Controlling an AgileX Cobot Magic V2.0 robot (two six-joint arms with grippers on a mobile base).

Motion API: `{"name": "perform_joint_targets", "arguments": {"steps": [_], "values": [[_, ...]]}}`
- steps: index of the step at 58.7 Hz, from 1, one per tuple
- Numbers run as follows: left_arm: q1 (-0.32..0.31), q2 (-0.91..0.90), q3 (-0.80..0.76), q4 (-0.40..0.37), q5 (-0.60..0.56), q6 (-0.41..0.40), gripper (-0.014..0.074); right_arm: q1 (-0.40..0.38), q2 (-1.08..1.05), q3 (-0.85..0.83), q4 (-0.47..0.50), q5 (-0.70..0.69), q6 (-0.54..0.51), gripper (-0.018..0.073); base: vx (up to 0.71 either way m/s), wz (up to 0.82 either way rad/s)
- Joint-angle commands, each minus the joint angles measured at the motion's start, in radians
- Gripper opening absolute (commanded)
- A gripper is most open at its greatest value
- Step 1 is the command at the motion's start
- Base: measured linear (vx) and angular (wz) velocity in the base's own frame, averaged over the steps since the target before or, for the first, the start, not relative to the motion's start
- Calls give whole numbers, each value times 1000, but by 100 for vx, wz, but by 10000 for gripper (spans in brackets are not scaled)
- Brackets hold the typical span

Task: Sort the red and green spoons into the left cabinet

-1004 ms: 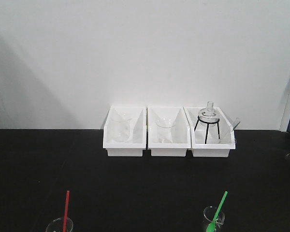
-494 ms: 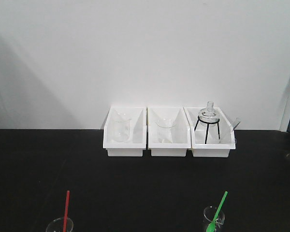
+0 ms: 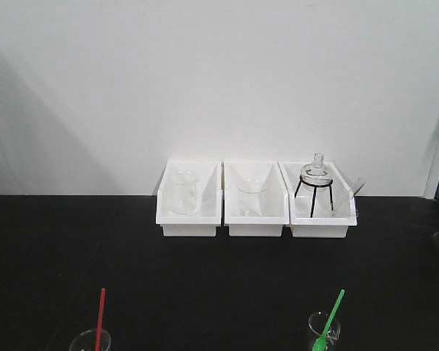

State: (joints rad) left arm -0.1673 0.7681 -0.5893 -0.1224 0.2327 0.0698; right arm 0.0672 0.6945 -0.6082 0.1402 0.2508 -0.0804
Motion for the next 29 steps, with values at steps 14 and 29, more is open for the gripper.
{"name": "perform_joint_targets", "arguments": {"steps": [14,29], "values": [[-4,20,-37,-10,-115,4,281,-5,9,-38,9,-84,-1,343,0,0],[-4,20,-37,-10,-127,4,538,-5,9,-38,9,-99,-1,703,0,0]]}}
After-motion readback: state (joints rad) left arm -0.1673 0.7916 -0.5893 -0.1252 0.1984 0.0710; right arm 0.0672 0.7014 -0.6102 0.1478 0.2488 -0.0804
